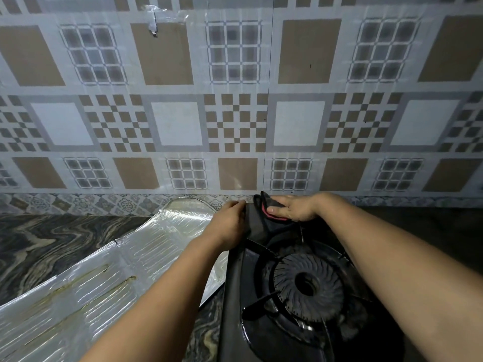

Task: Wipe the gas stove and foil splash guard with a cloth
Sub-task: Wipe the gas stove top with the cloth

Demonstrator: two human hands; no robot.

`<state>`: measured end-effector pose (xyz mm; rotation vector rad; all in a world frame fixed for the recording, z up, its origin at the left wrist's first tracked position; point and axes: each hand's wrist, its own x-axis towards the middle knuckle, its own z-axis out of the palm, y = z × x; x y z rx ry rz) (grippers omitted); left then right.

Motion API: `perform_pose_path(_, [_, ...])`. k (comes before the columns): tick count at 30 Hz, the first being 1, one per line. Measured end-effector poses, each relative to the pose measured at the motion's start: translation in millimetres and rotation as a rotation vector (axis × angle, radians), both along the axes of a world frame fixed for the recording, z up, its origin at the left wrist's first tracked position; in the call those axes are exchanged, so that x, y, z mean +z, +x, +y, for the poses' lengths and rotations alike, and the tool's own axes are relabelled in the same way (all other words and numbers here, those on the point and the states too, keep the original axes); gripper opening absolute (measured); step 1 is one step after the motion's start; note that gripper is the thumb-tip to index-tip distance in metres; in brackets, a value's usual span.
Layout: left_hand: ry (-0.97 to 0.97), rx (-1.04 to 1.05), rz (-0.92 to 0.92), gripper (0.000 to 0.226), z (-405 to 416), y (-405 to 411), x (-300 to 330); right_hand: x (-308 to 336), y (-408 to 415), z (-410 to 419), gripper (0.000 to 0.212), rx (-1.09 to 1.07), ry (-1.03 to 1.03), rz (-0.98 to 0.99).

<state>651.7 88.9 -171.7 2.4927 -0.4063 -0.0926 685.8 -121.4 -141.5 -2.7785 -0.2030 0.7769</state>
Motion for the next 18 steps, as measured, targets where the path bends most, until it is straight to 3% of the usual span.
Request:
perform_pose_path(2, [0.043, 0.001, 0.007, 0.045, -2, 2, 1, -1, -4, -14, 0.090, 0.001, -0.013, -0.019])
perform_pose_path(7, [0.131, 0.004, 0.011, 0.044, -6, 8, 3, -10, -20, -45, 0.114, -0.032, -0.107, -0.118])
perform_pose_path(12, [0.235, -0.020, -0.005, 0.041, -19, 21, 5, -17, -33, -63, 0.079, -0.058, -0.185, -0.200])
perform_pose_path(18, [0.383, -0.116, -0.082, 0.054, -49, 22, 5, -15, -47, -83, 0.072, -0.106, -0.222, -0.186])
